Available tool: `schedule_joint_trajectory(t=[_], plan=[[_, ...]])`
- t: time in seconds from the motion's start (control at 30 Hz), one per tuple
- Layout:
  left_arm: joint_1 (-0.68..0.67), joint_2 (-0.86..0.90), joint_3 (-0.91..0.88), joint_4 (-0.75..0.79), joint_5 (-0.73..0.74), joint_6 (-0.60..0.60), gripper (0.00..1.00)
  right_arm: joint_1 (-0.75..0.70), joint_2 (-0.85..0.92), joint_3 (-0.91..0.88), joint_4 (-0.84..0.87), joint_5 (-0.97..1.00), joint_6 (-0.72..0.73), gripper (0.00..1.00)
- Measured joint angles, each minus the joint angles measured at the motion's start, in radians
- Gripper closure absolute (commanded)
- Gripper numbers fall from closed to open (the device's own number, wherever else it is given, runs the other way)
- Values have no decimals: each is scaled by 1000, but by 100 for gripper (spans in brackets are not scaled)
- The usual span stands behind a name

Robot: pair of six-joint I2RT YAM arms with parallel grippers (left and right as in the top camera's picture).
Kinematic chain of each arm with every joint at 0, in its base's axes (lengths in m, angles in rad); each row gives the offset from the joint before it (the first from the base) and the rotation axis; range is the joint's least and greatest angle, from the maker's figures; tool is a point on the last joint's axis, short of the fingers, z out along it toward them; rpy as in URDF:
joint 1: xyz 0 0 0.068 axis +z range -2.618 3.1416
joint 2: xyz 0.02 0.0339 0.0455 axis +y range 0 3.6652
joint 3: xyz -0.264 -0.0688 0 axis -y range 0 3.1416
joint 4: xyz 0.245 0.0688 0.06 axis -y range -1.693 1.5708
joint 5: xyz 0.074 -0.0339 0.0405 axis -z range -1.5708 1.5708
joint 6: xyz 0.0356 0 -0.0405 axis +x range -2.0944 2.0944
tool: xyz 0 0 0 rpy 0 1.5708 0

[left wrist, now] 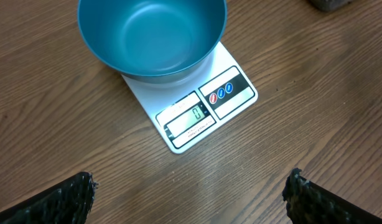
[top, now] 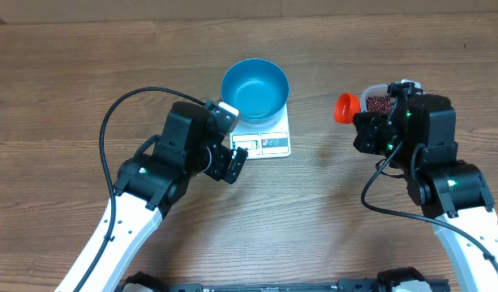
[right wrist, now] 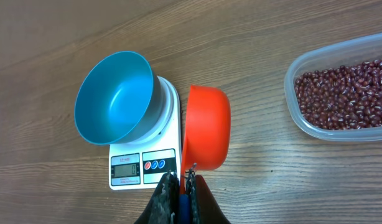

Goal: Scoop item into bowl and weigh 150g on scale
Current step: 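Lower the red scoop with the right gripper into the bean tub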

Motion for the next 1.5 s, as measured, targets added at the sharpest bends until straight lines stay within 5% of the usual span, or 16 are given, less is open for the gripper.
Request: schedule_joint_trajectory(t=[1.17,1.5], plan=[[0,0,0,0,0,0,0,-3,0,0,8,0,0,96],[0,0,0,0,0,0,1,-204,17,14,9,-37,-48,96]])
